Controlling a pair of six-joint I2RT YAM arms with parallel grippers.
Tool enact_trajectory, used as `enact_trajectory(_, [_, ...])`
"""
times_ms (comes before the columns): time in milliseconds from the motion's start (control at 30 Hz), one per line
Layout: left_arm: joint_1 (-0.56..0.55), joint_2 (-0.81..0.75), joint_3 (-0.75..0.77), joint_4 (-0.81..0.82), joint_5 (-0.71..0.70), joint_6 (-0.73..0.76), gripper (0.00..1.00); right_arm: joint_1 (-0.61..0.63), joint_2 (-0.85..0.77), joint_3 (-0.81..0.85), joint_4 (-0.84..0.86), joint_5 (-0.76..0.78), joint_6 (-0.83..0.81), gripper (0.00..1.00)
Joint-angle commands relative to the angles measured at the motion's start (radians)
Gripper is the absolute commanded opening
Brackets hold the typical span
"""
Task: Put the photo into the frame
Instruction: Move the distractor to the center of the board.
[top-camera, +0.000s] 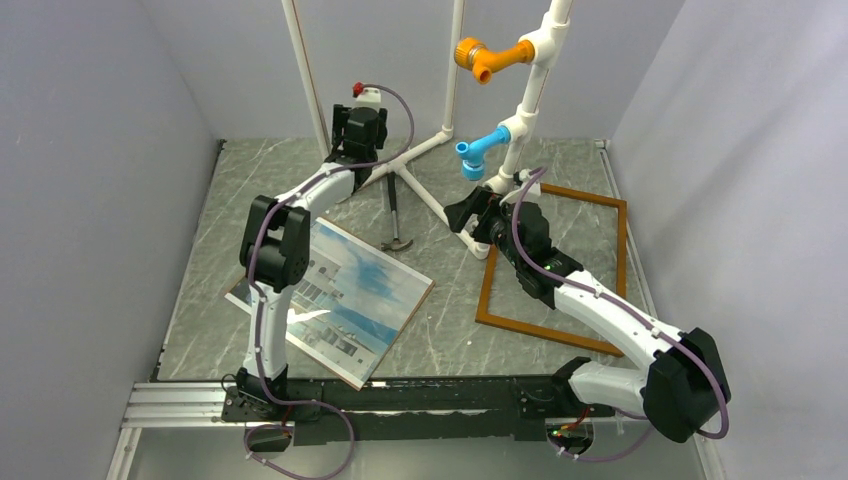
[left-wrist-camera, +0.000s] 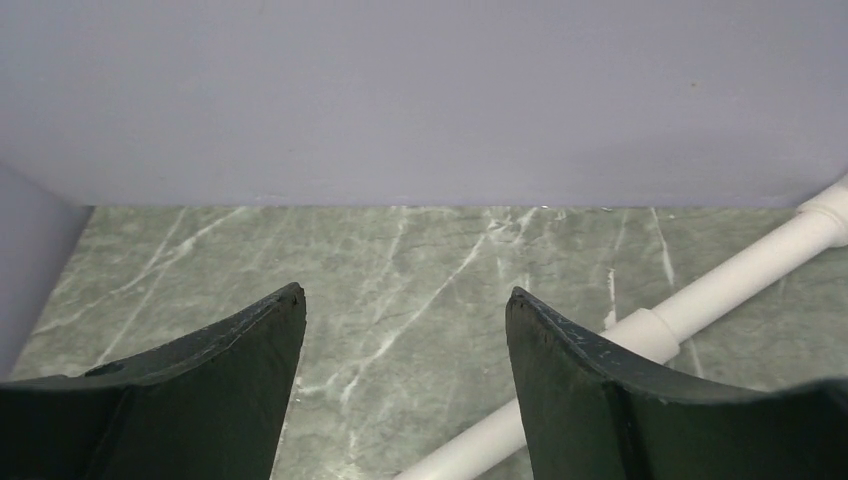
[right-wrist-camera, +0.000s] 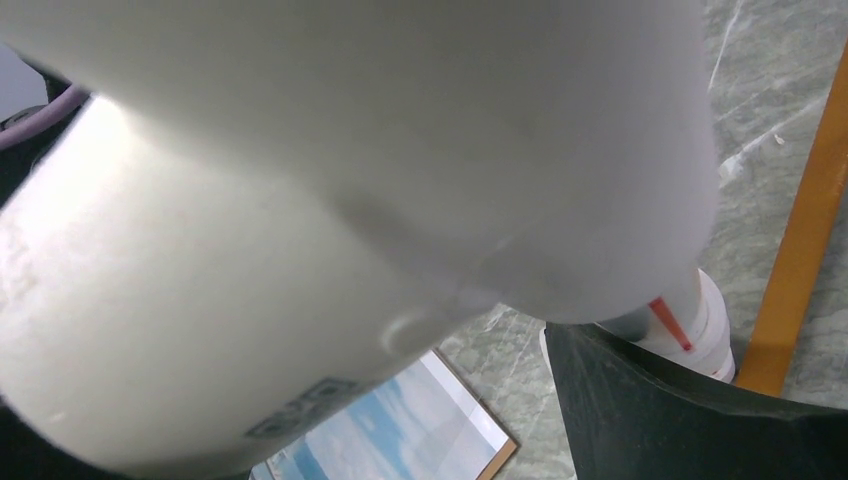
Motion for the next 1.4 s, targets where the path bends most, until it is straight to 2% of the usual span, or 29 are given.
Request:
enact_trajectory(0, [0.006,-0.018,0.019,0.096,-0.041,0.096,0.77,-0.02,0.082,-0.021,-0.08,-0.033,-0.033,1.0])
enact_trajectory(300, [0.055,-0.105,-0.143,0.14,0.053,0.073,0.76,-0.02,0.087,-0.016,-0.083,-0.031,-0.047,1.0])
enact_trajectory(1367, [0.17,-0.371,-0.469,0.141,0.033,0.11,0.77,-0.021,0.154,0.035,-0.094,-0.042,-0.1,1.0])
